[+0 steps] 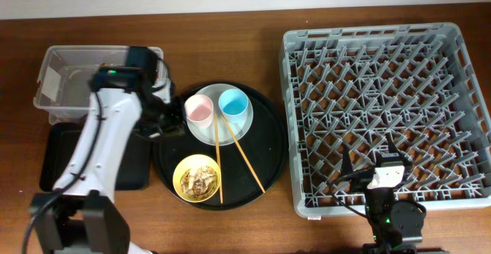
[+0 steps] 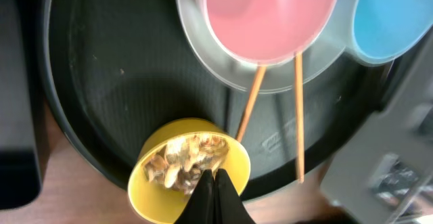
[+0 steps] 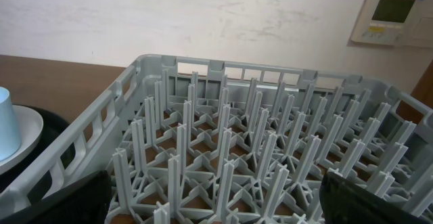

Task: Sort waste into correct bins and load items into the dishwasher rack
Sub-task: 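Grasp the rim of the yellow bowl with the left gripper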

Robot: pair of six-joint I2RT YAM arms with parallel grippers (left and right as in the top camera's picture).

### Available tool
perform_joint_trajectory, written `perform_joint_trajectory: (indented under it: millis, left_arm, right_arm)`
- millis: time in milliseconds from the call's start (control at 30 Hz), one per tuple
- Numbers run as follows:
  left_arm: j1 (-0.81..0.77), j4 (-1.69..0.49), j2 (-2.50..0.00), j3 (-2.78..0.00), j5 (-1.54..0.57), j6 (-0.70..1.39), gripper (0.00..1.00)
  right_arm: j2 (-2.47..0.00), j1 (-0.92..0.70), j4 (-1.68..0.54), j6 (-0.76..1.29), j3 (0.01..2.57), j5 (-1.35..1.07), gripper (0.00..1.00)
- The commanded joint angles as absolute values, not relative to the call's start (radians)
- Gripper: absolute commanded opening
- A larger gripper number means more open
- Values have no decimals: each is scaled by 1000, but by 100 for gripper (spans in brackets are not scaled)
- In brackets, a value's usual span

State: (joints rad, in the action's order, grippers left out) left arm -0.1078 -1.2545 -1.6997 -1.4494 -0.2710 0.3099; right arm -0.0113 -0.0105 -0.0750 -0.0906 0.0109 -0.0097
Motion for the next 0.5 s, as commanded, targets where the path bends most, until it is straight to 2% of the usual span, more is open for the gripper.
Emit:
perform_joint_trajectory:
  millis: [0,133,233,367,400,467]
  left_arm:
    - [-284,-1300,-1695,-1439,-160,290,0]
    - [-539,-1302,-1695,-1327,-160,291,0]
    - [-609,-1222,-1695,-1243,-160,302,0]
    - [-615,-1182,-1695,-1211,-115,302,17]
    - [-615,-1182,-1695,-1211,-107,302,34]
    - [-615,-1185,-1695,-1211,-99,302,36]
  right_arm:
    - [-6,-6,-79,-97,6,-15,98]
    - [-6,-6,-79,-97,6,-15,98]
    - [-6,-6,-79,-97,6,-15,98]
    - [-6,-6,-79,-97,6,-15,98]
    - [-6,-6,-79,-97,6,-15,98]
    - [-6,-6,-79,-97,6,-15,98]
